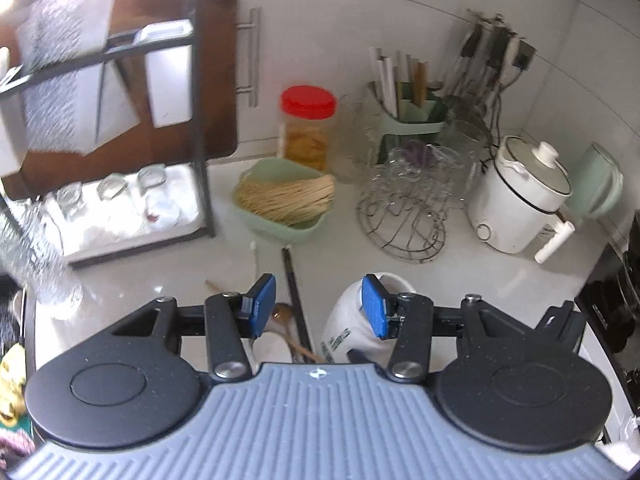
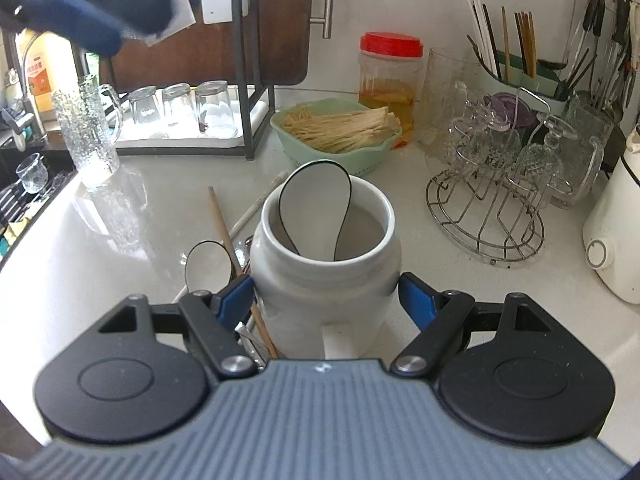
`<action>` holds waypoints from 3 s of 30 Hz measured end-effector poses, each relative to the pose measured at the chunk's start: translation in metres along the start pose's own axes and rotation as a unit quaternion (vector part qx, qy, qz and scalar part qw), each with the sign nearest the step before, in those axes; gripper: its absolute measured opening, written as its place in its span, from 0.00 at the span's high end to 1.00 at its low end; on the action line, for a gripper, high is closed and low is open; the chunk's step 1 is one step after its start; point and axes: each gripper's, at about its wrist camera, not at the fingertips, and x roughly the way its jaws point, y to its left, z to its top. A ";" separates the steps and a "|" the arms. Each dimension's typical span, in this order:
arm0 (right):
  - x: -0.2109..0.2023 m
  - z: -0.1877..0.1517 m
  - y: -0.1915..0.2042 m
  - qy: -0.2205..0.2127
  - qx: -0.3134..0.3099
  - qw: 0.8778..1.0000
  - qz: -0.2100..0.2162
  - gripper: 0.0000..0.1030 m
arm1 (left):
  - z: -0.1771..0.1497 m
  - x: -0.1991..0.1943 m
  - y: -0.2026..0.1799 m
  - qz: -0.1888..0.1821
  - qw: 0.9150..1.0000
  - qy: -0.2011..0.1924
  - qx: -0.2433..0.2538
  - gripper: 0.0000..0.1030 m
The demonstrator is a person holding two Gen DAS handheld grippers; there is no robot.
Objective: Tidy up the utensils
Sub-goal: 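Open the left gripper to release the spoon in the jar, then move the left gripper back down to the second white spoon, then close the left gripper on the second white spoon and lift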
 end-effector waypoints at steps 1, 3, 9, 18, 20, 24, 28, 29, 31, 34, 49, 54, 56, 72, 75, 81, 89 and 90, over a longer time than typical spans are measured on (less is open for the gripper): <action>0.000 0.000 0.001 0.000 -0.001 1.000 -0.001 0.21 | -0.003 0.001 0.004 0.003 1.000 0.001 -0.005 0.48; 0.000 0.000 0.001 0.002 0.000 1.000 -0.001 0.21 | -0.010 0.003 0.012 0.006 1.000 0.006 -0.017 0.48; 0.001 0.002 0.001 0.009 0.002 1.000 -0.004 0.21 | -0.035 0.016 0.030 0.006 0.998 0.024 -0.055 0.48; 0.001 0.003 -0.001 0.015 0.005 1.000 -0.003 0.21 | -0.070 0.034 0.048 0.019 0.994 0.051 -0.098 0.48; 0.000 0.002 -0.001 0.014 0.004 1.000 -0.003 0.21 | -0.077 0.037 0.053 0.022 0.993 0.056 -0.105 0.48; -0.002 0.002 -0.001 0.015 0.005 1.000 -0.004 0.21 | -0.092 0.045 0.063 0.024 0.990 0.067 -0.122 0.48; -0.002 0.001 0.000 0.015 0.004 1.000 -0.003 0.21 | -0.099 0.060 0.071 0.026 0.987 0.080 -0.134 0.48; -0.002 0.001 0.000 0.016 0.005 1.000 -0.003 0.21 | -0.099 0.065 0.073 0.023 0.987 0.082 -0.138 0.48; -0.003 0.001 0.000 0.017 0.005 1.000 -0.004 0.21 | -0.099 0.076 0.076 0.017 0.986 0.086 -0.140 0.48; -0.003 0.001 -0.001 0.019 0.004 1.000 -0.003 0.21 | -0.092 0.093 0.077 0.013 0.988 0.087 -0.129 0.48; -0.003 0.004 -0.002 0.031 0.007 0.999 -0.004 0.22 | -0.079 0.168 0.061 0.010 0.989 0.120 -0.087 0.48; -0.002 0.004 -0.003 0.032 0.009 0.999 -0.003 0.22 | -0.079 0.177 0.054 0.041 0.989 0.123 -0.065 0.48; -0.002 0.005 -0.004 0.033 0.008 0.999 -0.002 0.22 | -0.078 0.179 0.055 0.041 0.989 0.122 -0.068 0.48; -0.002 0.003 -0.003 0.029 0.017 0.999 -0.006 0.22 | -0.073 0.181 0.049 0.068 0.989 0.115 -0.066 0.56; -0.003 0.003 -0.003 0.028 0.018 0.999 -0.007 0.22 | -0.073 0.178 0.052 0.069 0.988 0.117 -0.066 0.56; -0.003 0.002 -0.003 0.027 0.018 0.999 -0.008 0.22 | -0.067 0.162 0.056 0.072 0.989 0.108 -0.069 0.58; -0.003 0.000 -0.001 0.021 0.018 1.000 -0.012 0.22 | -0.063 0.143 0.059 0.069 0.990 0.100 -0.069 0.87; -0.003 0.000 -0.002 0.020 0.018 1.000 -0.012 0.22 | -0.065 0.142 0.060 0.067 0.990 0.103 -0.072 0.87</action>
